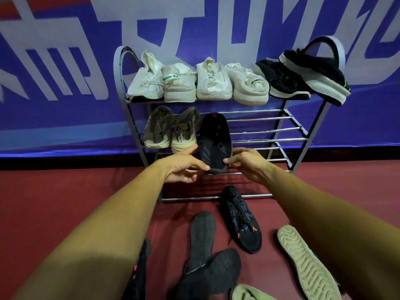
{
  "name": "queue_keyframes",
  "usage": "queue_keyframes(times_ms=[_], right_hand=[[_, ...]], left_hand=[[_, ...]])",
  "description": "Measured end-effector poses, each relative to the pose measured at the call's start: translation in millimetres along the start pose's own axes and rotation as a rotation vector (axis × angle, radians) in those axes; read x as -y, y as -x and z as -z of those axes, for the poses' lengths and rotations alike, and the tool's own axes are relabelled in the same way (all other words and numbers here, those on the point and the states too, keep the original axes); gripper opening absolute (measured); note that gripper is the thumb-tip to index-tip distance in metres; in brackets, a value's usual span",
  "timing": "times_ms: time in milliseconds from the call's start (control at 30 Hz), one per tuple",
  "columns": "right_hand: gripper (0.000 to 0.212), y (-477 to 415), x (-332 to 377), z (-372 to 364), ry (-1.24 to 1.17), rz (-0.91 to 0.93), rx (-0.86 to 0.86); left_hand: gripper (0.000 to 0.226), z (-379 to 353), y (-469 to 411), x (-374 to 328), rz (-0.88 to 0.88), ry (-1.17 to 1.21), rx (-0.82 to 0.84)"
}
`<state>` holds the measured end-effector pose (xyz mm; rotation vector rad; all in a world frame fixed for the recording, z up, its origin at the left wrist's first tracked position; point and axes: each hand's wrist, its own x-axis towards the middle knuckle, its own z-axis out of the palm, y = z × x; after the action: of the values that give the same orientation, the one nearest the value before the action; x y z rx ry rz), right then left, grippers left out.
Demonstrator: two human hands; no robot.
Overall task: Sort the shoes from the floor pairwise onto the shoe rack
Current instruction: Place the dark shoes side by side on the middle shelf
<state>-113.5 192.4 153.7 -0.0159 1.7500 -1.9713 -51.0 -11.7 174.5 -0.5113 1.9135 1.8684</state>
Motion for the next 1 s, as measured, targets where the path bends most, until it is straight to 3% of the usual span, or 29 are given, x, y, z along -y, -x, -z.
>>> queue_keyframes(times_ms=[167, 267, 433, 533, 733, 900, 1000], right_hand=[[0.045, -4.9, 0.8, 3.0, -0.08, 0.048, -0.019], [0.046, -7.6, 8.1, 0.0, 0.049, -0.001, -0.017], [0.062, -16.9, 6.2, -9.4, 0.055, 0.057, -0.128], [0.071, -18.1, 3.2, -9.1, 0.068, 0.096, -0.128], [0.062, -16.3, 1.5, -12.6, 0.26, 0.134, -0.187], [0.056, -11.4, -6.1, -7.4, 0.64, 0.141, -0.269], [0.049, 0.6, -18.0, -11.3, 0.746, 0.143, -0.197]], left_hand=[[0.092, -6.9, -7.3, -0.8, -0.071, 0.086, -0.085], [0.084, -14.4, -13.8, -2.8, -0.117, 0.141, -0.159], [0.071, -24.3, -23.4, -6.8, -0.209, 0.115, -0.276], [0.068, -25.5, -25.4, -7.2, -0.226, 0.006, -0.318], [0.075, -19.6, -23.9, -8.1, -0.208, -0.129, -0.318], [0.068, -22.6, -21.5, -4.2, -0.226, -0.31, -0.341], [0.06, -18.9, -19.5, 13.6, -0.235, -0.526, -0.322]])
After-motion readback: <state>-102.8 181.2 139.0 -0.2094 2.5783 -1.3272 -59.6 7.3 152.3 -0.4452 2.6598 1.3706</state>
